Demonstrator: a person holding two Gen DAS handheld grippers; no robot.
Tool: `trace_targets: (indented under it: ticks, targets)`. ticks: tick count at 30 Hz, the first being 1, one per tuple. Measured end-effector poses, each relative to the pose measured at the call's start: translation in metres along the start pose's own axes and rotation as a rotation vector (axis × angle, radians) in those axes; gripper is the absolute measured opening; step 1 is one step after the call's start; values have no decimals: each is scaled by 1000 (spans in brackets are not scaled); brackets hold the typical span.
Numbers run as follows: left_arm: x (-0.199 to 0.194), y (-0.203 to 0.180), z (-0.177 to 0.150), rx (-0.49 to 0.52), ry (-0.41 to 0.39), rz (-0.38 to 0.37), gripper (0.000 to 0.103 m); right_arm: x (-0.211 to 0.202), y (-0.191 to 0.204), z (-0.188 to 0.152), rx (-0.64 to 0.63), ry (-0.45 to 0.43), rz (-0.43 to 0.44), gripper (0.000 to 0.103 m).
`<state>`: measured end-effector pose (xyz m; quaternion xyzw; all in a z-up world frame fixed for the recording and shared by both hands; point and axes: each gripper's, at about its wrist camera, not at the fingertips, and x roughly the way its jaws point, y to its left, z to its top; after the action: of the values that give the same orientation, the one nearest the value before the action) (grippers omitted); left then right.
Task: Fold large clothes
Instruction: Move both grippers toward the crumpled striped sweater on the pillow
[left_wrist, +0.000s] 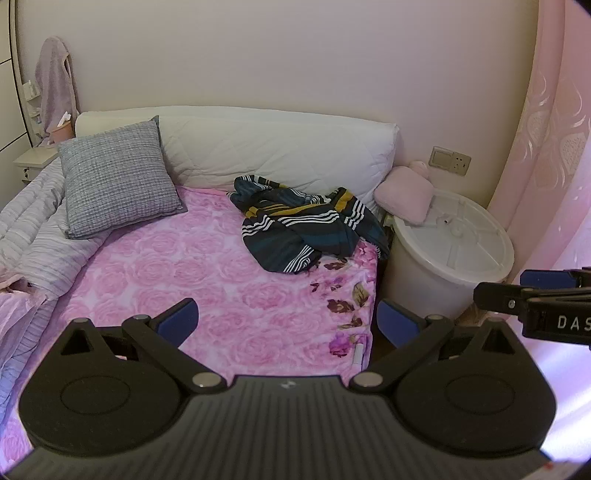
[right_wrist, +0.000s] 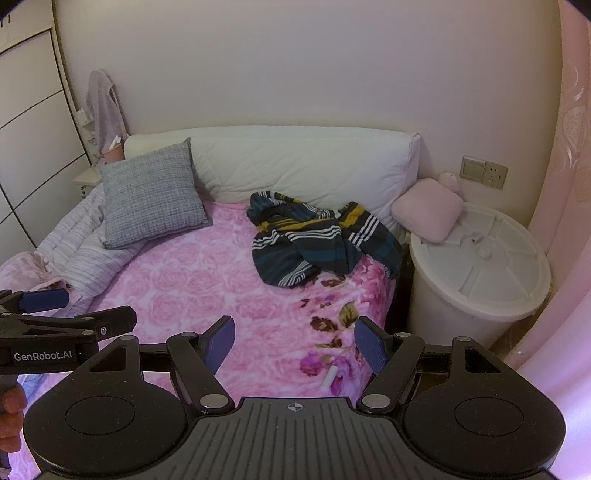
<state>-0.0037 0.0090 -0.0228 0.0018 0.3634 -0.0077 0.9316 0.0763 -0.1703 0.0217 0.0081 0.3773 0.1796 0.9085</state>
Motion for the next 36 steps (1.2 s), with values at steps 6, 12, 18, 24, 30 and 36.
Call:
trace_targets:
  ticks: [6,12,18,24,30,36]
  targets:
    - [3,0,3,0,5,-3,102,3,3,2,0,4,-6,69]
    - [5,3,8,2,8,-10,102,3,3,2,4,3,-12,69]
    - [7,5,10,5,16,-11,102,5,4,2,9,8,-13,69]
    - [10,10,13,1,20,-4,102,8,7,6,6,11,-7,69]
    - [16,17,17,-1,26,7,102,18,10,9,-1,16,2,69]
    - [27,20,24,-9,40,10,102,30,9,17,-8,33,3,69]
